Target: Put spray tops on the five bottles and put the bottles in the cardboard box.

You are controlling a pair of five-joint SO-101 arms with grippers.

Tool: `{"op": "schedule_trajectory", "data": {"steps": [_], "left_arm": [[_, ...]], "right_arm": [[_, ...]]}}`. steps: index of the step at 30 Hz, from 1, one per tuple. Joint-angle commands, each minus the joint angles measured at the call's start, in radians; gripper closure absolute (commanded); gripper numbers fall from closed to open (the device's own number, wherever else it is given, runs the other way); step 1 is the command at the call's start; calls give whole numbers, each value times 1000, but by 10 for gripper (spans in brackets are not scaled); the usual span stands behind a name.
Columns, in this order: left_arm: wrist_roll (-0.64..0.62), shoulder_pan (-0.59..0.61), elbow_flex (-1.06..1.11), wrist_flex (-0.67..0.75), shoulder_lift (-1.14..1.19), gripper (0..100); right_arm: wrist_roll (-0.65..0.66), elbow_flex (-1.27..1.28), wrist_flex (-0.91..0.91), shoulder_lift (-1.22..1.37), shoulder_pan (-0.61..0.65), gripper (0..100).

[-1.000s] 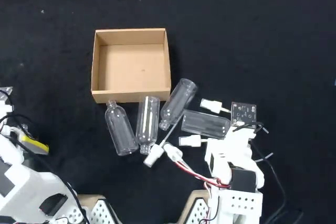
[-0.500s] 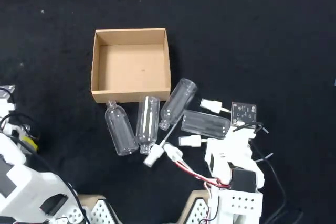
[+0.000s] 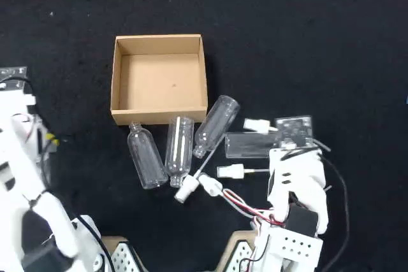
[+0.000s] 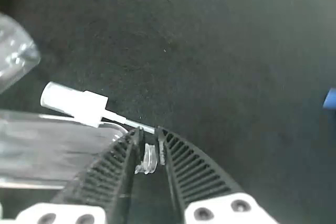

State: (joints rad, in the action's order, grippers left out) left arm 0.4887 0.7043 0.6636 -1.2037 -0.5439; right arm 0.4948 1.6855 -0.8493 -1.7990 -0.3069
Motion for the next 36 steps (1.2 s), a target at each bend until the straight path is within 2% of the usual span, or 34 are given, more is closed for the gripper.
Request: {"op": "schedule_trajectory", "data": {"steps": [1, 4, 9, 14, 19, 22, 27, 36], "left_arm": [[-198, -110, 61, 124, -72, 970], [-264, -159, 117, 187, -72, 970], [-381, -182, 186, 267, -72, 970], [-445, -174, 216, 288, -81, 970], [-446, -173, 246, 293, -81, 970], [-446, -173, 260, 293, -81, 970], [-446, -171, 265, 288, -77, 970], [-448, -76, 259, 292, -72, 970]], "right_arm": [[146, -159, -130, -84, 15, 954], [181, -292, -269, -81, 37, 897], [187, -513, -385, -5, 97, 893], [187, -788, -417, 312, 107, 893], [187, -1110, -646, 633, 181, 890], [187, -1204, -770, 722, 305, 890], [176, -1178, -893, 828, 626, 888], [-34, -1036, -816, 955, 1010, 888]]}}
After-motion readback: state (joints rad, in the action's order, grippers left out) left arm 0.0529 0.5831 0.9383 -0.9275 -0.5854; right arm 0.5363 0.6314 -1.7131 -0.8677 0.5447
